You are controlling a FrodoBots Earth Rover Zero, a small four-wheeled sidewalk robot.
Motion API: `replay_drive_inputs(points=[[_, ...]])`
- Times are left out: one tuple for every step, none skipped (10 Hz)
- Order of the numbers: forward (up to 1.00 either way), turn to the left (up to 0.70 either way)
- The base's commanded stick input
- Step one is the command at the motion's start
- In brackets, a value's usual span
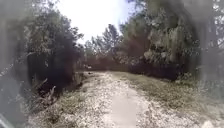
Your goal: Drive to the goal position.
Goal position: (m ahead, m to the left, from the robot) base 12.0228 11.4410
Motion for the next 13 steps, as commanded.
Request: replay_drive_inputs(points=[[0.70, 0.00], [0.70, 0.00], [0.70, 0.00], [0.70, 0.00], [0.70, 0.00], [0.70, 0.00], [0.70, 0.00], [0.70, 0.00], [0.70, 0.00], [0.70, 0.00], [0.70, 0.00], [0.70, 0.00], [0.70, 0.00]])
